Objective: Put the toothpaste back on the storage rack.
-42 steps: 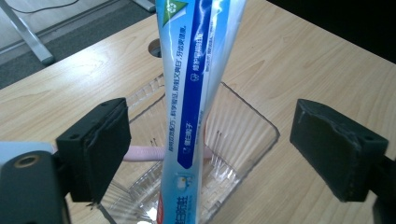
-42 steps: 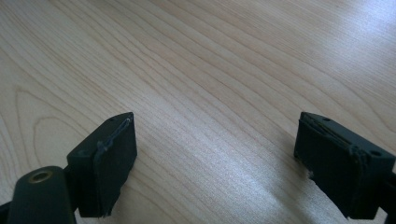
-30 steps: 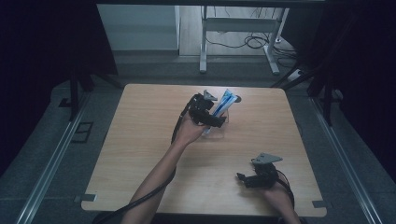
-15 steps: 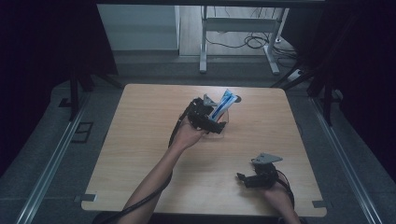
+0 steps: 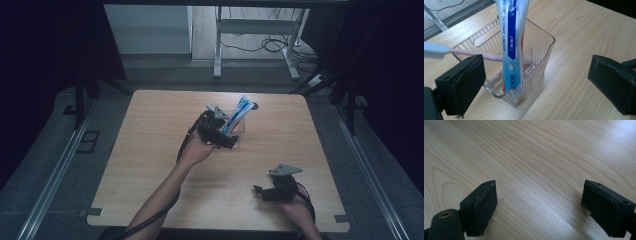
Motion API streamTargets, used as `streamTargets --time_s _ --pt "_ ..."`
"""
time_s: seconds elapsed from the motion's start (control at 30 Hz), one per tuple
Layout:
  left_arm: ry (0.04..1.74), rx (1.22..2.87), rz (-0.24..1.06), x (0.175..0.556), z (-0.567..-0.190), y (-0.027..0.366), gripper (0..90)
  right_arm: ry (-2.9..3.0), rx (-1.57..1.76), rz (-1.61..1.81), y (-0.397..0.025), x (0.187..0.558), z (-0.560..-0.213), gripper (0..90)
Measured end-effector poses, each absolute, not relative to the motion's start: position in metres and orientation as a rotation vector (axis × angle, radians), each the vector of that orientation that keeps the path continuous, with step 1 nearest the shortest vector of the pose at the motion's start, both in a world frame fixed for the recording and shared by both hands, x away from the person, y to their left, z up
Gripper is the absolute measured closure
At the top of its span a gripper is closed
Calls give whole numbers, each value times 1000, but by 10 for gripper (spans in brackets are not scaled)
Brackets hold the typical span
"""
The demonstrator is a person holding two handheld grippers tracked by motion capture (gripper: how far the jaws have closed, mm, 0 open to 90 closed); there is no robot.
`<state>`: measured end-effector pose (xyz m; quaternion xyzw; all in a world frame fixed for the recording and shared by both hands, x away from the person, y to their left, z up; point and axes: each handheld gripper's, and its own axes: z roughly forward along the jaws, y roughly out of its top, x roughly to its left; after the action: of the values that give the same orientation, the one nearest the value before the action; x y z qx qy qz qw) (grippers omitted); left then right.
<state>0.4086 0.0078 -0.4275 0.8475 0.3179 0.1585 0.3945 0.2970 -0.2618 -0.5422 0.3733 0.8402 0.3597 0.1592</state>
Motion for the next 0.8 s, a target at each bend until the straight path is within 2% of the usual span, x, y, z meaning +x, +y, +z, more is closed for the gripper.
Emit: streamTargets --time_s 0.8 --pt "818 2148 406 386 -442 35 25 2401 1069 1027 -262 297 -542 126"
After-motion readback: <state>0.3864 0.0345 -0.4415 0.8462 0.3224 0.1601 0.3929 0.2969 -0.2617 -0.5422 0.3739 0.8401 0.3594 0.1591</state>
